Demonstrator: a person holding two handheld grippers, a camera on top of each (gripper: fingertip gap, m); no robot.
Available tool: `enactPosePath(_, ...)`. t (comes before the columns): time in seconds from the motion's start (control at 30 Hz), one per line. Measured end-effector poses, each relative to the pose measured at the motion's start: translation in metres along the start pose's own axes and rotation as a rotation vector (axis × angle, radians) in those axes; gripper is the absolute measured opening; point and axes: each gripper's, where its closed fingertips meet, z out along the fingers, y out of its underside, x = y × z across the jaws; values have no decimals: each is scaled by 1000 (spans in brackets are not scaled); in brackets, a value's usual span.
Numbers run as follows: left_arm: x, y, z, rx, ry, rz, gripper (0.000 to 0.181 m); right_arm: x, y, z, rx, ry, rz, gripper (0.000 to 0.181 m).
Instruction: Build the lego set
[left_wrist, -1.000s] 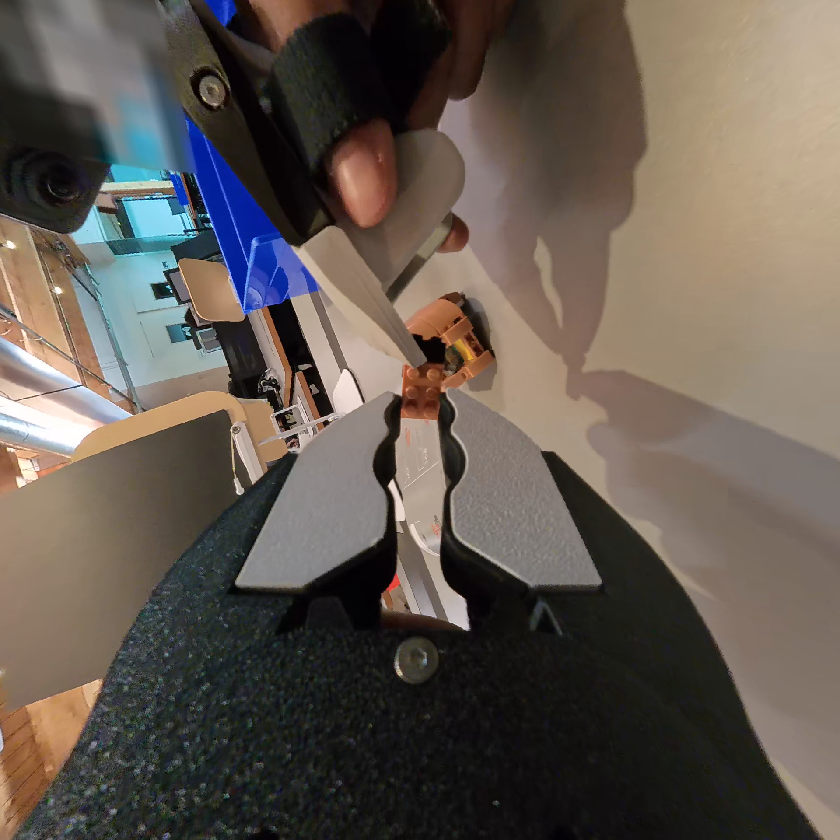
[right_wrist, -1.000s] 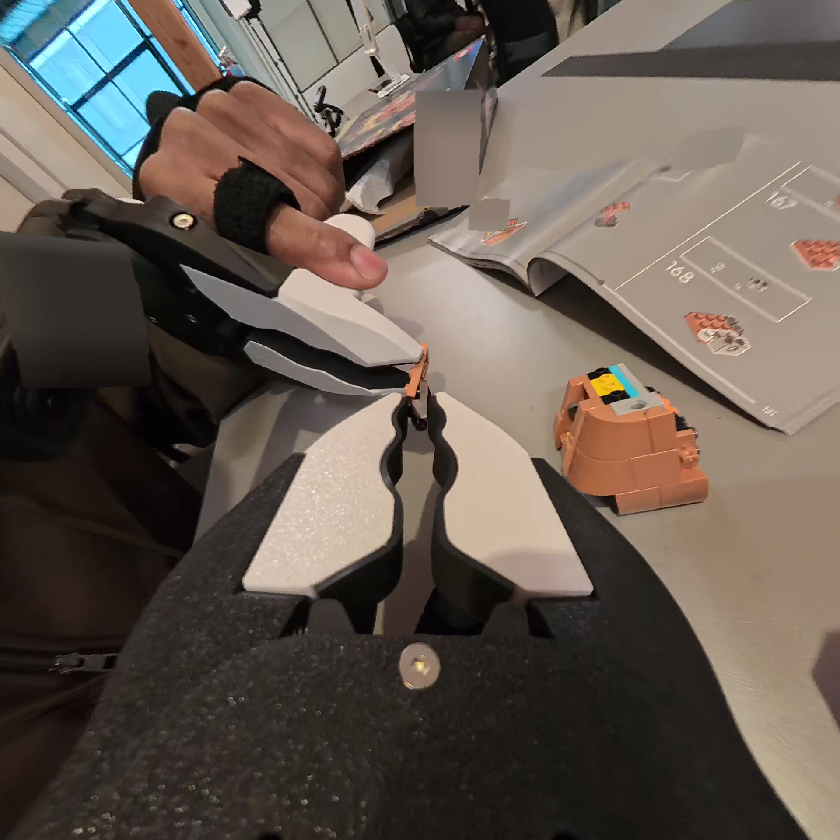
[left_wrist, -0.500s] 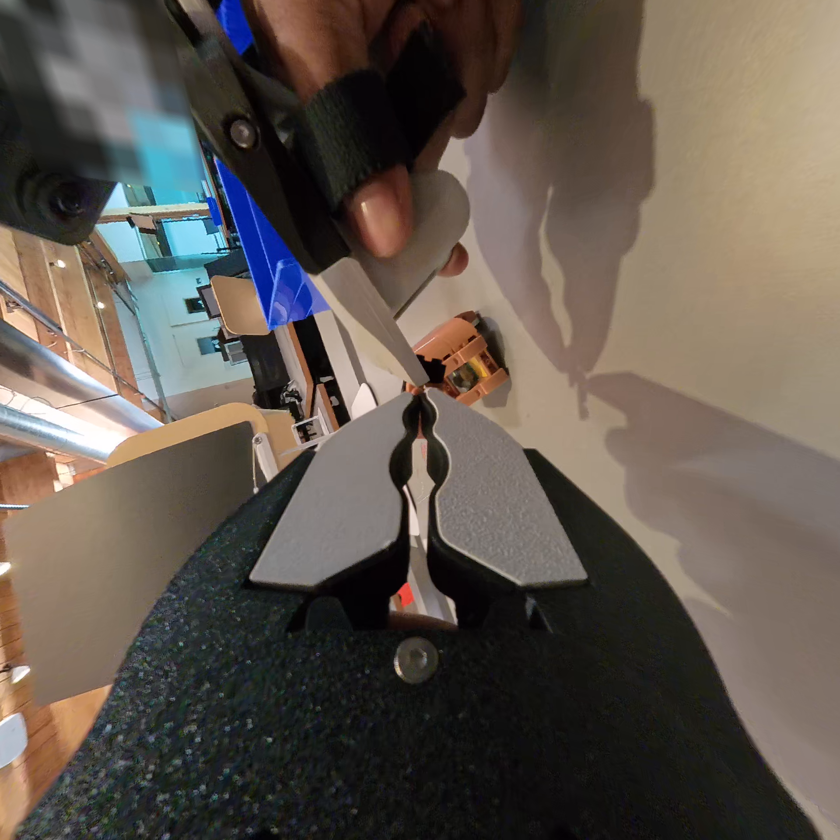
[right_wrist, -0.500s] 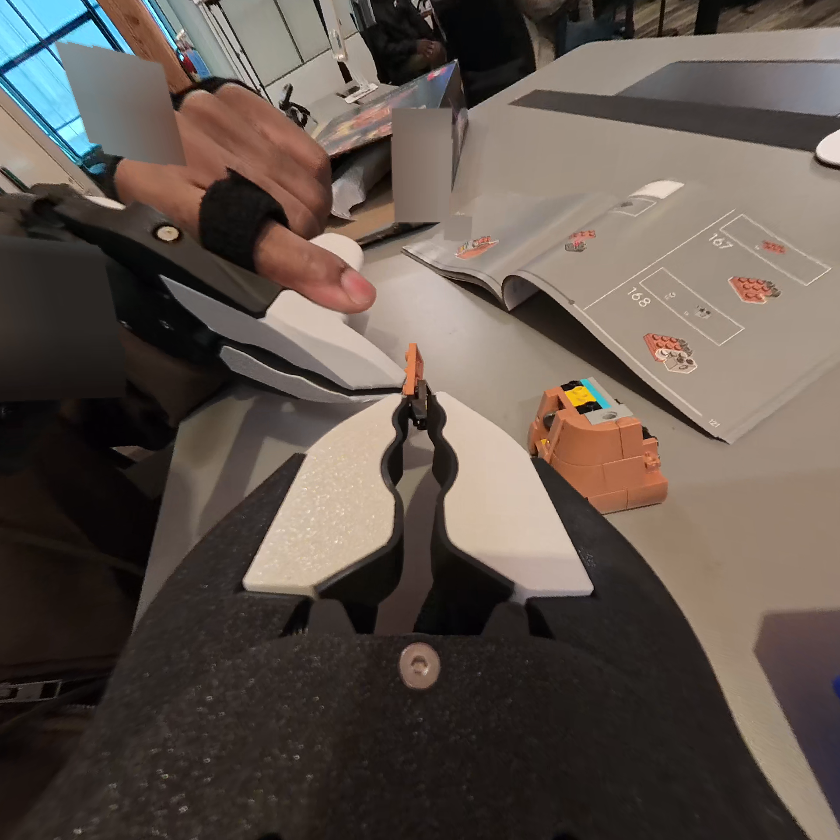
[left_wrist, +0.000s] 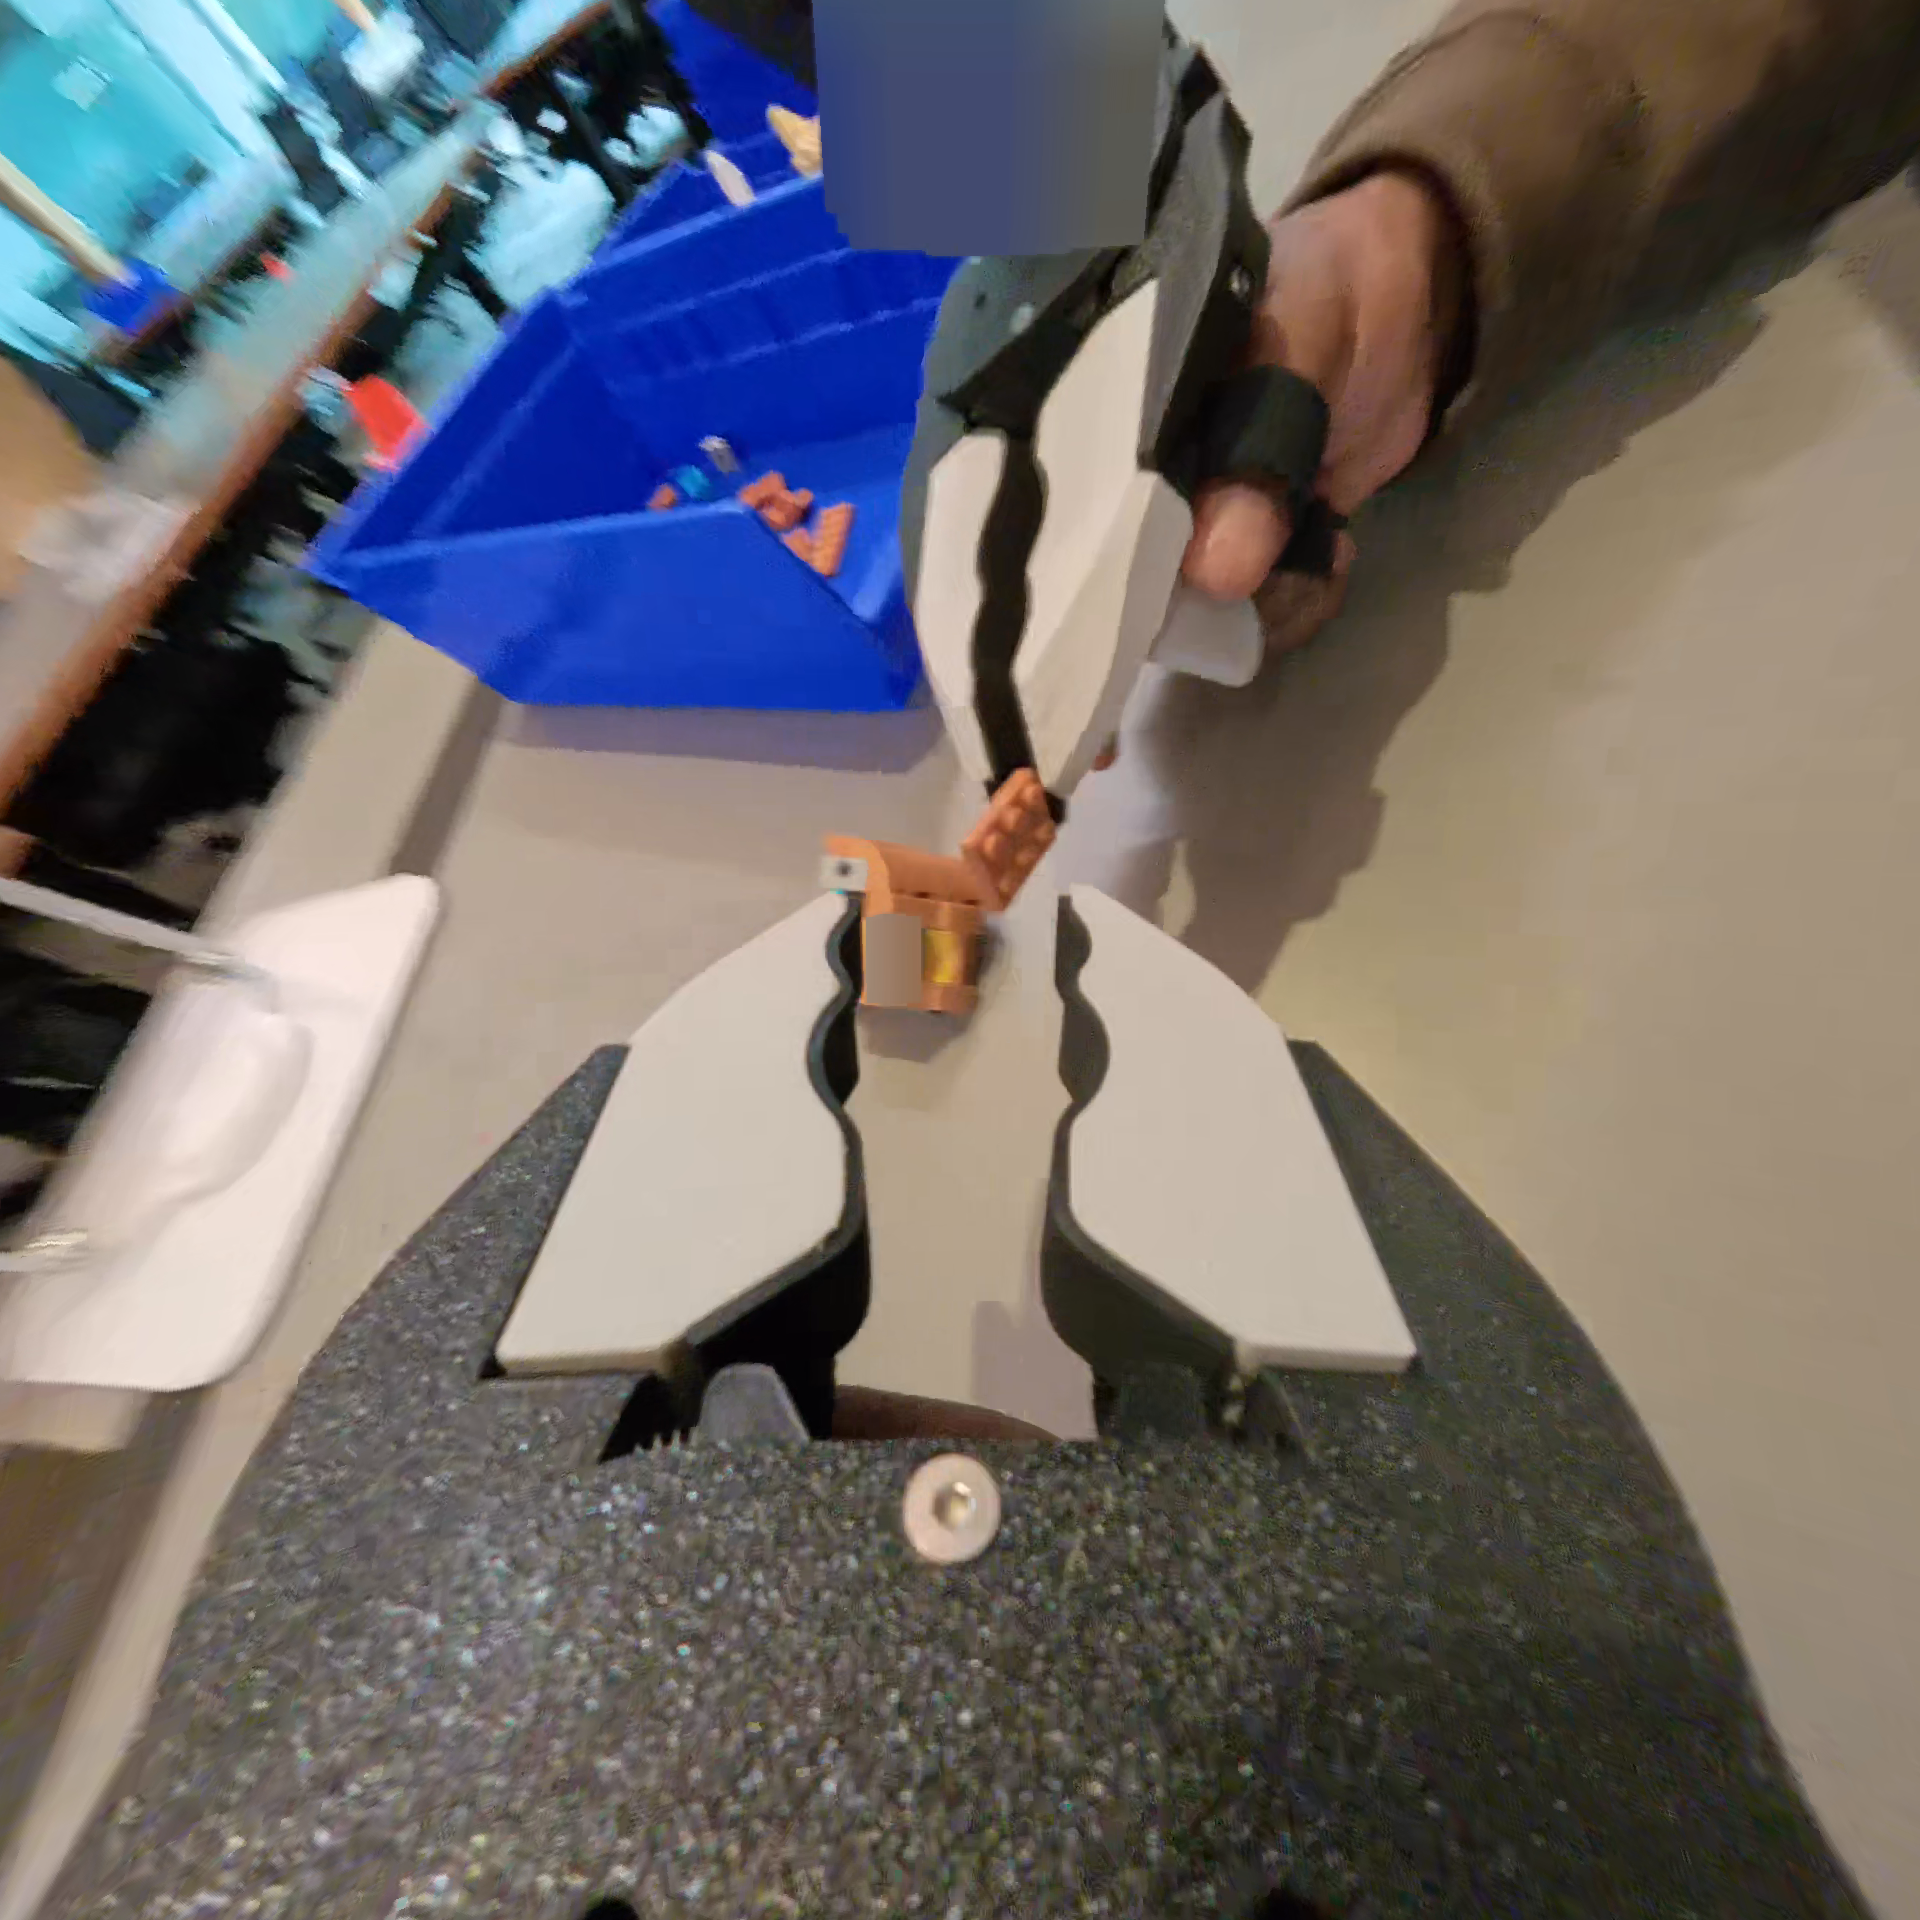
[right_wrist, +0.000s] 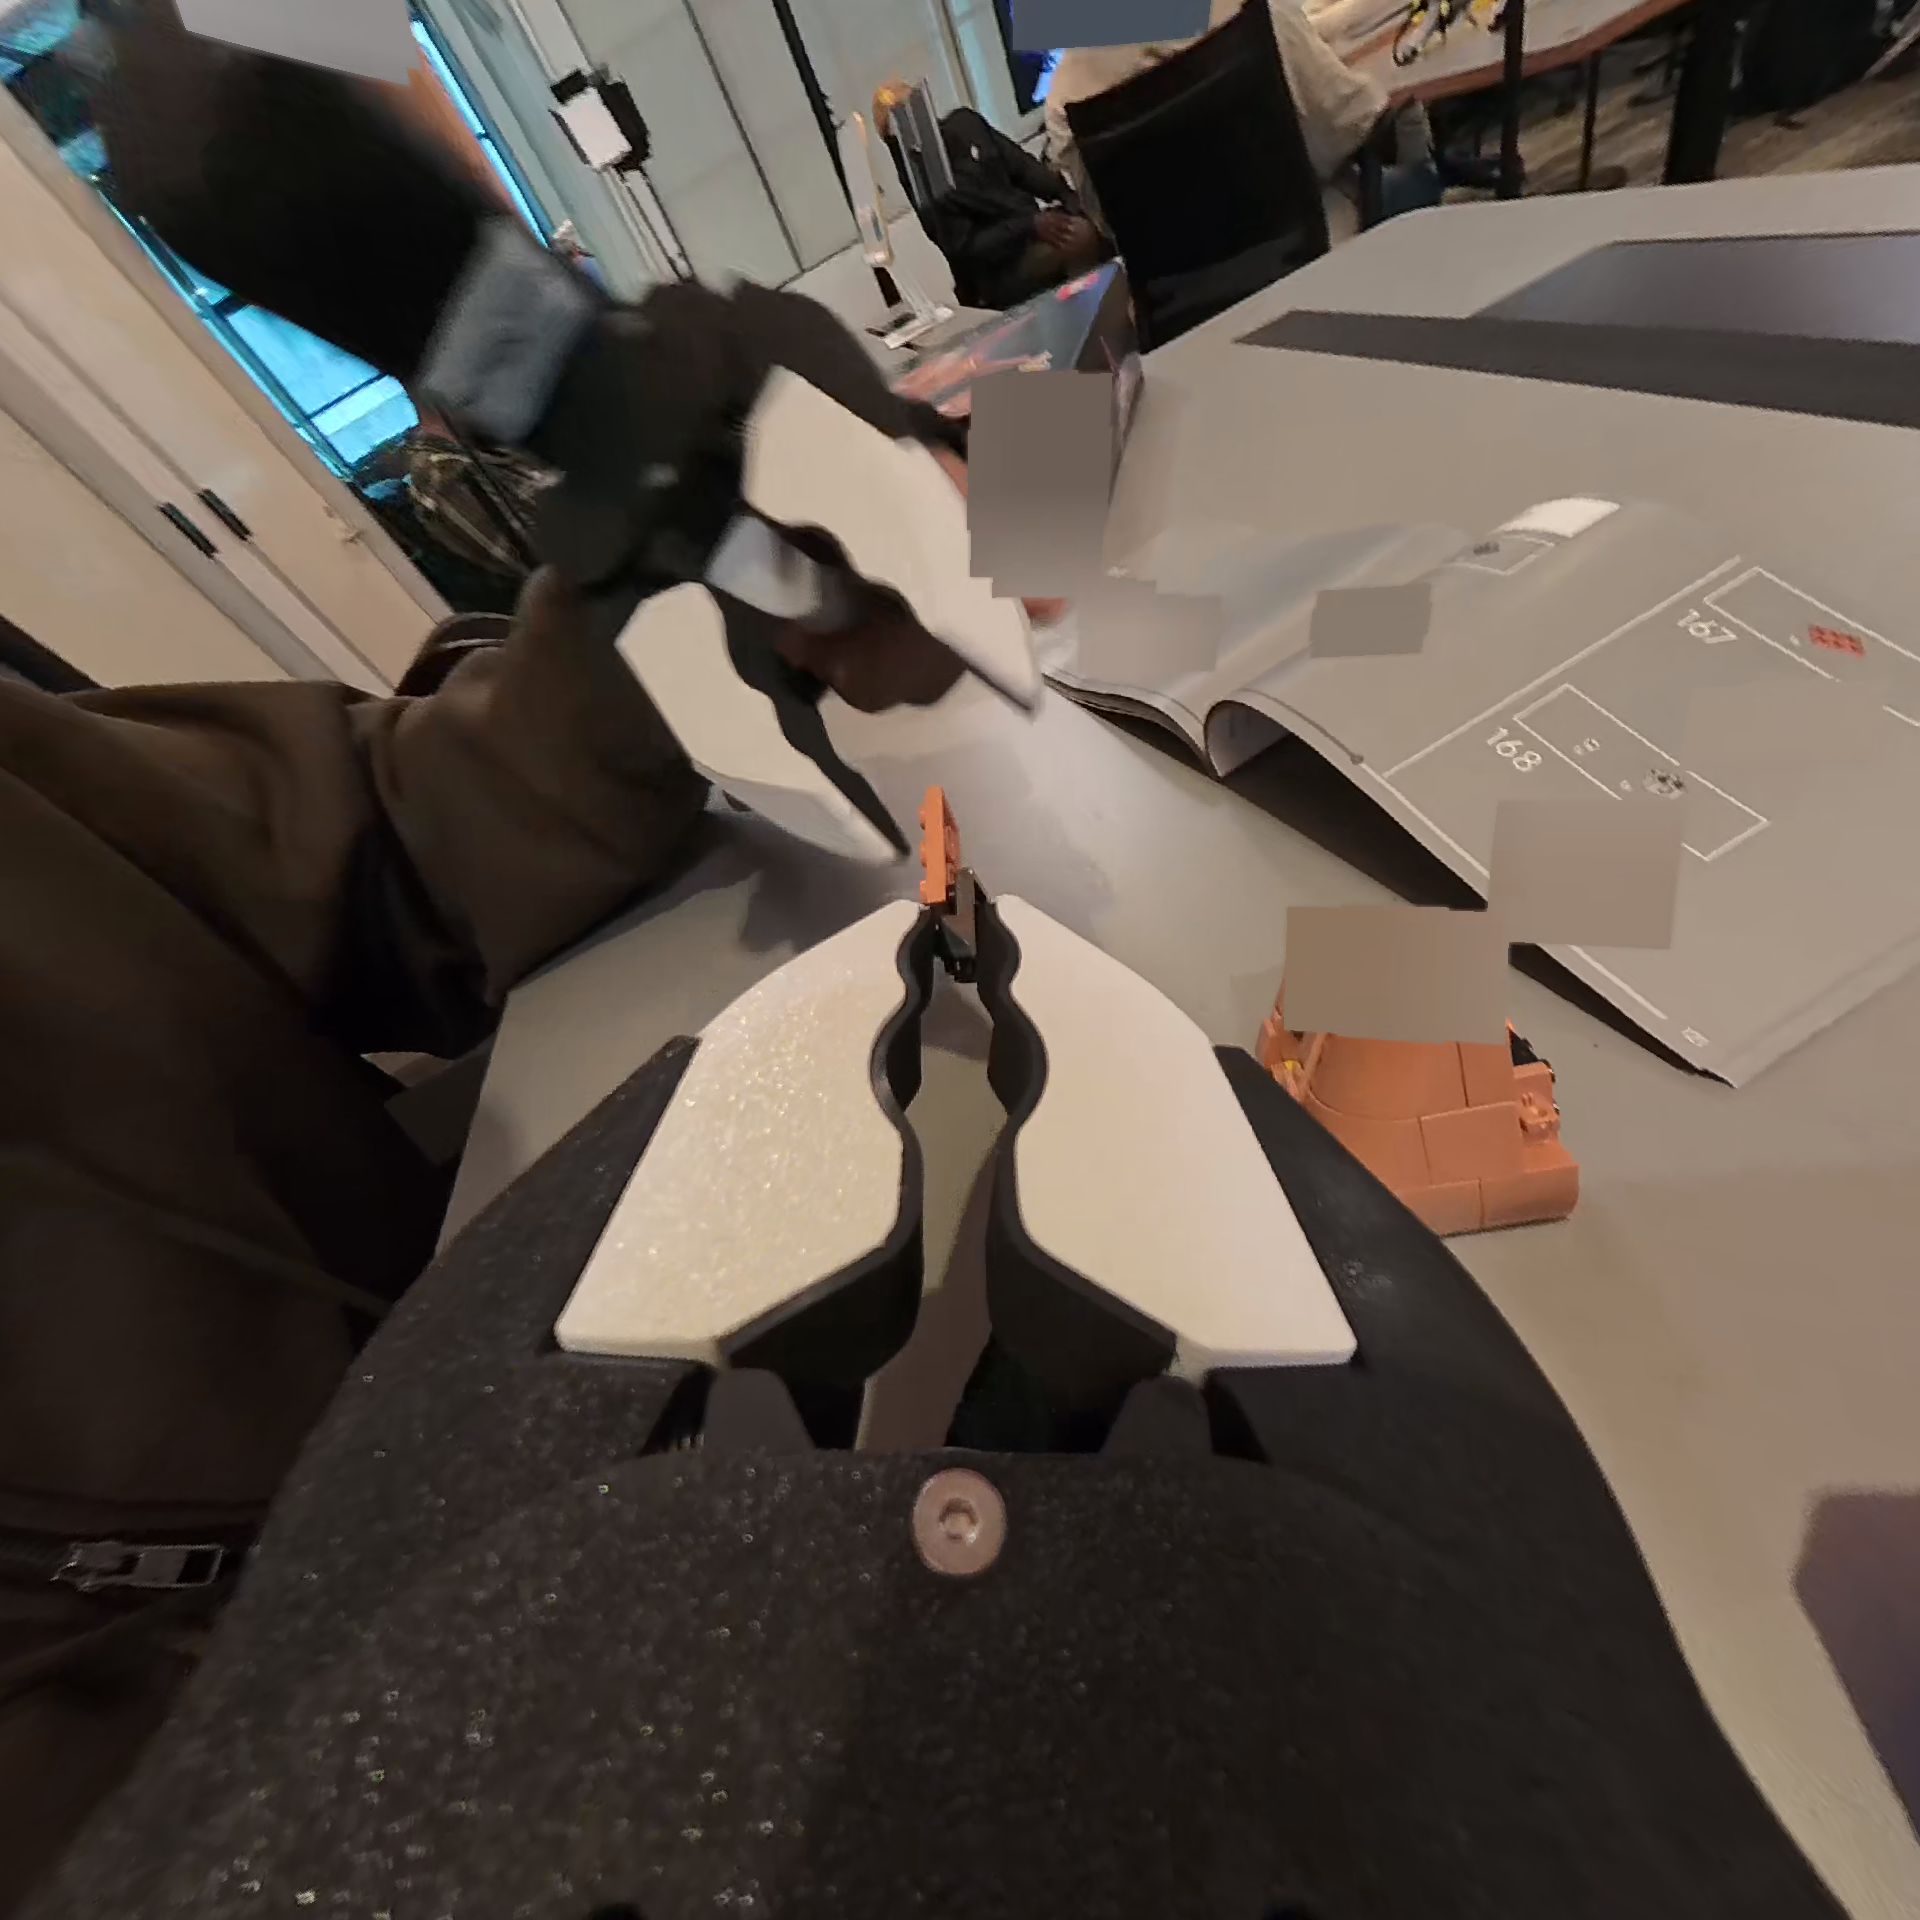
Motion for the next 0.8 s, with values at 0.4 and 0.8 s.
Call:
enactPosePath(0.4, 12, -7, 10, 49, 54, -40, 12, -5, 0, -1, 6, -21, -38, 8)
enactPosePath(0.8, 16, -6, 13, 60, 81, -65, 14, -7, 2, 0, -13, -26, -60, 8)
